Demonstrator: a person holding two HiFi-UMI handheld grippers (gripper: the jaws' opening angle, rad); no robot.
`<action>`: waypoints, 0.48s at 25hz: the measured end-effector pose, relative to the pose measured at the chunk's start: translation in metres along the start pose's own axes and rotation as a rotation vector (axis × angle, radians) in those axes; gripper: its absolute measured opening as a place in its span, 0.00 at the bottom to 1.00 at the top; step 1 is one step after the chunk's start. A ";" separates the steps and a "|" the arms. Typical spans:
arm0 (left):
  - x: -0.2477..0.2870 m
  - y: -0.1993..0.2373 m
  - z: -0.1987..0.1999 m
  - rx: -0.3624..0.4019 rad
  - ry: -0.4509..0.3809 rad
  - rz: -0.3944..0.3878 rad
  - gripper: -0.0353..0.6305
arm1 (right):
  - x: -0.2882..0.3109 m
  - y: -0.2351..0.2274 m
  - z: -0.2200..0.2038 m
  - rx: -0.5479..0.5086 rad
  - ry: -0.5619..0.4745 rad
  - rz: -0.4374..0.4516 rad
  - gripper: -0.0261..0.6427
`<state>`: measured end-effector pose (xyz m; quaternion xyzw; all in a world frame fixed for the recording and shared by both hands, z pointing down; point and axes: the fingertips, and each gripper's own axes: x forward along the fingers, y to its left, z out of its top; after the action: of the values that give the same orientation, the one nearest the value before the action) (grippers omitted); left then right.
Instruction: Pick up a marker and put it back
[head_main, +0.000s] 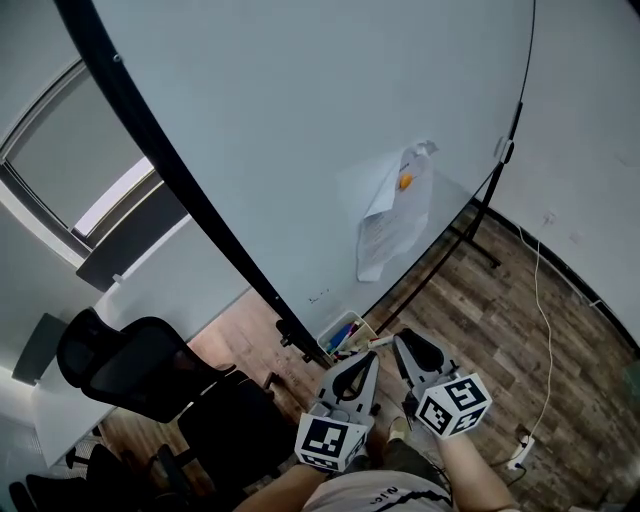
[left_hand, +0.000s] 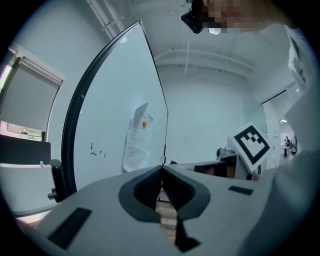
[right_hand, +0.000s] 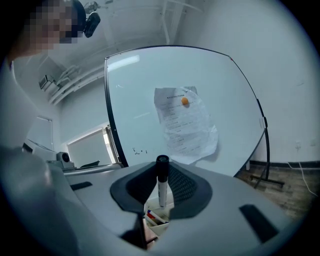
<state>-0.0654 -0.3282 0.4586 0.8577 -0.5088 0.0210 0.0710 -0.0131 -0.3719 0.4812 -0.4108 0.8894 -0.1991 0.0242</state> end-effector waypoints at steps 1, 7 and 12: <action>-0.001 -0.001 0.004 0.001 -0.006 -0.001 0.07 | -0.002 0.003 0.004 -0.006 -0.004 0.003 0.15; -0.007 -0.001 0.028 -0.005 -0.039 0.002 0.07 | -0.011 0.019 0.035 -0.036 -0.040 0.025 0.15; -0.009 -0.003 0.054 -0.007 -0.069 -0.006 0.07 | -0.019 0.031 0.061 -0.050 -0.075 0.048 0.15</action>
<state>-0.0685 -0.3269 0.4042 0.8591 -0.5085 -0.0109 0.0566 -0.0107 -0.3602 0.4110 -0.3969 0.9022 -0.1606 0.0523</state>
